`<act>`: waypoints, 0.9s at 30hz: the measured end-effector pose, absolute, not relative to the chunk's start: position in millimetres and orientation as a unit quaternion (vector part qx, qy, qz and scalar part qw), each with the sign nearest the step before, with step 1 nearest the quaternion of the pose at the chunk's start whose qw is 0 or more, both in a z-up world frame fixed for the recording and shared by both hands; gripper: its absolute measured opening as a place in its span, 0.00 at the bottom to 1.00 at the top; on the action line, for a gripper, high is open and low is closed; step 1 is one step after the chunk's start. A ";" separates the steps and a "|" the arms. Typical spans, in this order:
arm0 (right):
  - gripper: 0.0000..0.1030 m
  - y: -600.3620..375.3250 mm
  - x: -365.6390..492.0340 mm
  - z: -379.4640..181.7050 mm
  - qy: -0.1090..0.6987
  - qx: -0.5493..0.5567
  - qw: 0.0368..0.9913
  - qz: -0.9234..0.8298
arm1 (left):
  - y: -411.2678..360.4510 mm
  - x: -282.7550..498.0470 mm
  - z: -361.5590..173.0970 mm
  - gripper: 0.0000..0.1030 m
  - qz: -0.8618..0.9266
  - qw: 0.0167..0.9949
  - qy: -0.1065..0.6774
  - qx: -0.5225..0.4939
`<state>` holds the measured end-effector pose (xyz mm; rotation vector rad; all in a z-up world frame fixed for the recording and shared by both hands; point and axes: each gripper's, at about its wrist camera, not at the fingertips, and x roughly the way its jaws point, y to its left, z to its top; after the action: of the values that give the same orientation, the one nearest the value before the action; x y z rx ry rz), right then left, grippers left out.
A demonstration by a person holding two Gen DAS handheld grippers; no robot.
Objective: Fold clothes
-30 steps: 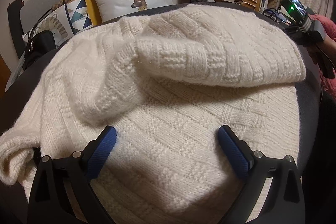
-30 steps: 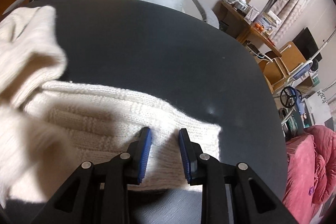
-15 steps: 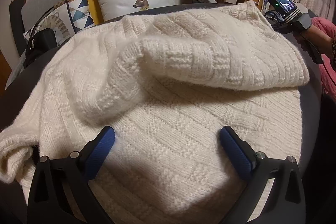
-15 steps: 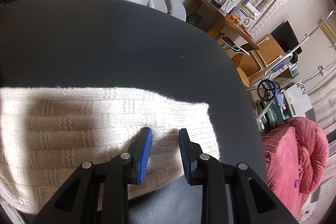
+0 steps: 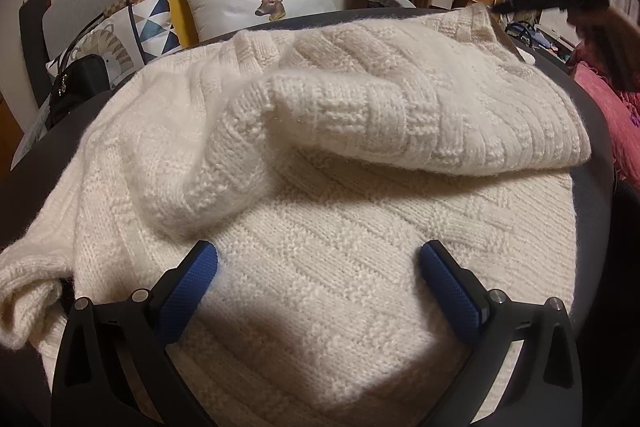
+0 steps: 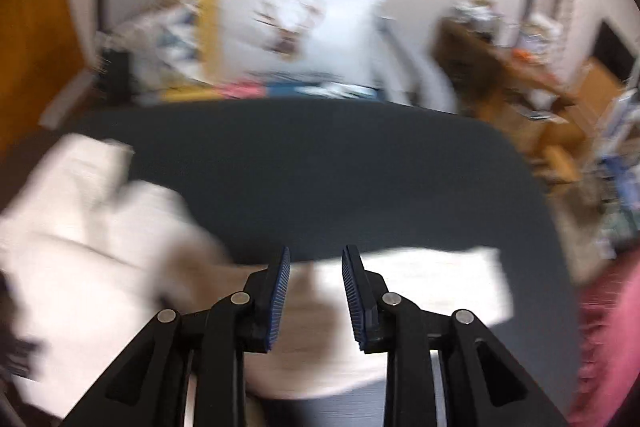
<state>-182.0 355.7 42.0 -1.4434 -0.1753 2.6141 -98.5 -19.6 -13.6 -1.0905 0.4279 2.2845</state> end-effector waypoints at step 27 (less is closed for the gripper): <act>0.20 184.0 -223.1 16.9 -0.045 -0.545 -0.088 0.833 | -44.9 -111.6 65.6 0.83 0.930 0.180 0.087 -0.310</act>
<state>-223.1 184.0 16.9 -1.8149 -0.1509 2.7733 -111.6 -44.9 65.6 -0.8751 0.2451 2.6271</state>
